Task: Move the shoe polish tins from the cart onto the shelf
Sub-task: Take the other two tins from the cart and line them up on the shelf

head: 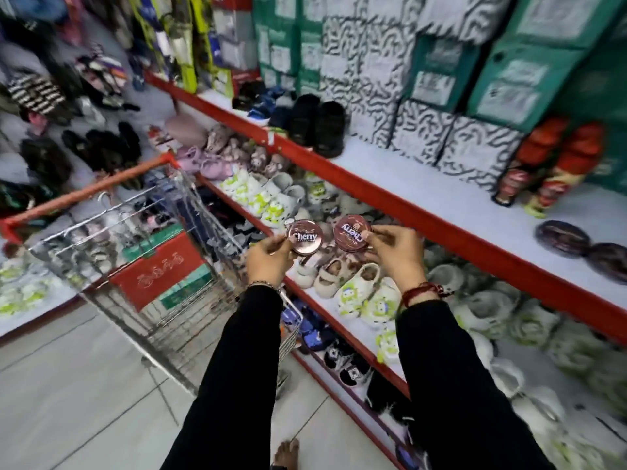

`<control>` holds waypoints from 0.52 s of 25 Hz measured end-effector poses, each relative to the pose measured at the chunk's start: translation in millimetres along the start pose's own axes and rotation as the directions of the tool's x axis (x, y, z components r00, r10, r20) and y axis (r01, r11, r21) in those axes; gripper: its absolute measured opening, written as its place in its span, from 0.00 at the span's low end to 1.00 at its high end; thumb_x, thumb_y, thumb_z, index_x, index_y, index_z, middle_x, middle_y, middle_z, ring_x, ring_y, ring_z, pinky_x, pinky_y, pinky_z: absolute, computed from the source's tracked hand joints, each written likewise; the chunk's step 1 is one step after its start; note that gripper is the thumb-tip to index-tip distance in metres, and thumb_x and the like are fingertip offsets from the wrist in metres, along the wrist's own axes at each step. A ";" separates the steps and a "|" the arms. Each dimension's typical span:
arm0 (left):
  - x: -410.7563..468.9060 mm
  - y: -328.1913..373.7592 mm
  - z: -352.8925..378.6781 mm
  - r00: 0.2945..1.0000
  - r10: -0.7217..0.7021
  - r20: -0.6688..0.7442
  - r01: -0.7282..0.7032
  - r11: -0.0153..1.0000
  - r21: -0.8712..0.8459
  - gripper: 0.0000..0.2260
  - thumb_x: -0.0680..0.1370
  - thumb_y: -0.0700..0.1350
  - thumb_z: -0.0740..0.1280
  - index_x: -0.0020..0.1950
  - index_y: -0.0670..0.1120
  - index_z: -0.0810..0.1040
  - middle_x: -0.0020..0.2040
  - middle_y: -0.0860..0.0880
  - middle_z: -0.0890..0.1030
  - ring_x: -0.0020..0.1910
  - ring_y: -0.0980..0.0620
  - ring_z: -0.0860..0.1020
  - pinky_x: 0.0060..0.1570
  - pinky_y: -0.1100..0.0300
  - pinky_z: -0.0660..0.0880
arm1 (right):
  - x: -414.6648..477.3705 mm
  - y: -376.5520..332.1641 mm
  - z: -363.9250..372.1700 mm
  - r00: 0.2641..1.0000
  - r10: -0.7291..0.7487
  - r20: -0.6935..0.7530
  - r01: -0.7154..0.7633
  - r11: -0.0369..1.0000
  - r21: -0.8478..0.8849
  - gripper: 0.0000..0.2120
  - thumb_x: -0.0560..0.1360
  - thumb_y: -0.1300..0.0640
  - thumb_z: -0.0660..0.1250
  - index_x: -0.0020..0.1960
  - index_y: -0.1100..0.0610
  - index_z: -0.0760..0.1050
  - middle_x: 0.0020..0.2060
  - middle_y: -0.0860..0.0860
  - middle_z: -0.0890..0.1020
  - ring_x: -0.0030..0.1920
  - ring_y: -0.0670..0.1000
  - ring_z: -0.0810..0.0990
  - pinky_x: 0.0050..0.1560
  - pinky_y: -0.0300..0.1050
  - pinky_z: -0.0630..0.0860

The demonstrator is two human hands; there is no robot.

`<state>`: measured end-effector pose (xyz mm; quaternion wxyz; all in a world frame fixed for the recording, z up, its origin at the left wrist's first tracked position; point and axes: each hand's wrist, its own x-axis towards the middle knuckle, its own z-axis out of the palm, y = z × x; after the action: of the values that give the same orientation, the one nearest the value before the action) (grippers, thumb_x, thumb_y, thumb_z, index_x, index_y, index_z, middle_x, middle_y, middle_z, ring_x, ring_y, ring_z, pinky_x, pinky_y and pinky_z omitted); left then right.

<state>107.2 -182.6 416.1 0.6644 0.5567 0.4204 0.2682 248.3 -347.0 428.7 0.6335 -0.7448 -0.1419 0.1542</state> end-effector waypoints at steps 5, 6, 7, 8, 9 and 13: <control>-25.6 36.6 72.7 0.969 0.073 0.236 -0.072 0.997 -0.013 0.14 0.77 0.39 0.69 0.62 0.35 0.78 0.46 0.41 0.82 0.28 0.56 0.82 0.28 0.69 0.79 | -25.3 -25.5 -92.1 0.980 -0.070 -0.186 0.083 0.995 0.063 0.15 0.74 0.62 0.72 0.59 0.67 0.79 0.49 0.59 0.84 0.44 0.52 0.84 0.36 0.34 0.82; -33.1 43.9 88.1 0.956 0.084 0.281 -0.084 0.996 -0.014 0.14 0.77 0.38 0.69 0.62 0.36 0.78 0.45 0.43 0.82 0.27 0.57 0.81 0.28 0.69 0.79 | -29.6 -28.1 -109.1 0.972 -0.069 -0.225 0.088 0.994 0.072 0.15 0.74 0.62 0.72 0.59 0.67 0.80 0.50 0.60 0.84 0.45 0.53 0.85 0.36 0.34 0.82; -40.2 50.1 104.6 0.941 0.091 0.325 -0.094 0.996 -0.008 0.14 0.77 0.38 0.69 0.62 0.36 0.78 0.45 0.44 0.82 0.28 0.57 0.81 0.28 0.70 0.79 | -35.2 -31.7 -125.6 0.962 -0.070 -0.264 0.095 0.992 0.083 0.16 0.74 0.61 0.73 0.59 0.66 0.80 0.51 0.60 0.84 0.45 0.53 0.85 0.37 0.35 0.82; -46.9 54.7 121.3 0.924 0.098 0.371 -0.108 0.994 0.006 0.14 0.77 0.39 0.69 0.62 0.37 0.78 0.45 0.44 0.82 0.30 0.56 0.80 0.29 0.70 0.79 | -40.7 -34.8 -141.5 0.952 -0.068 -0.299 0.100 0.991 0.092 0.16 0.74 0.61 0.72 0.60 0.66 0.80 0.51 0.59 0.84 0.44 0.52 0.85 0.38 0.35 0.82; -52.7 57.8 135.1 0.906 0.110 0.410 -0.129 0.991 0.020 0.14 0.77 0.39 0.69 0.62 0.37 0.78 0.45 0.45 0.82 0.33 0.54 0.79 0.31 0.70 0.79 | -45.5 -37.5 -154.4 0.944 -0.070 -0.324 0.106 0.990 0.095 0.16 0.74 0.61 0.72 0.60 0.66 0.79 0.51 0.59 0.84 0.43 0.52 0.85 0.38 0.34 0.82; -74.2 65.1 197.1 0.830 0.122 0.545 -0.166 0.986 0.032 0.14 0.76 0.42 0.71 0.59 0.37 0.80 0.39 0.48 0.82 0.30 0.56 0.80 0.33 0.68 0.81 | -65.2 -48.5 -209.8 0.894 -0.071 -0.443 0.111 0.992 0.066 0.16 0.74 0.63 0.72 0.61 0.66 0.79 0.51 0.60 0.83 0.44 0.55 0.85 0.37 0.35 0.83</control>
<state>246.1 -329.7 503.5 0.7115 0.6652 0.1829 0.1330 273.9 -554.7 511.3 0.6882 -0.7239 -0.0228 -0.0415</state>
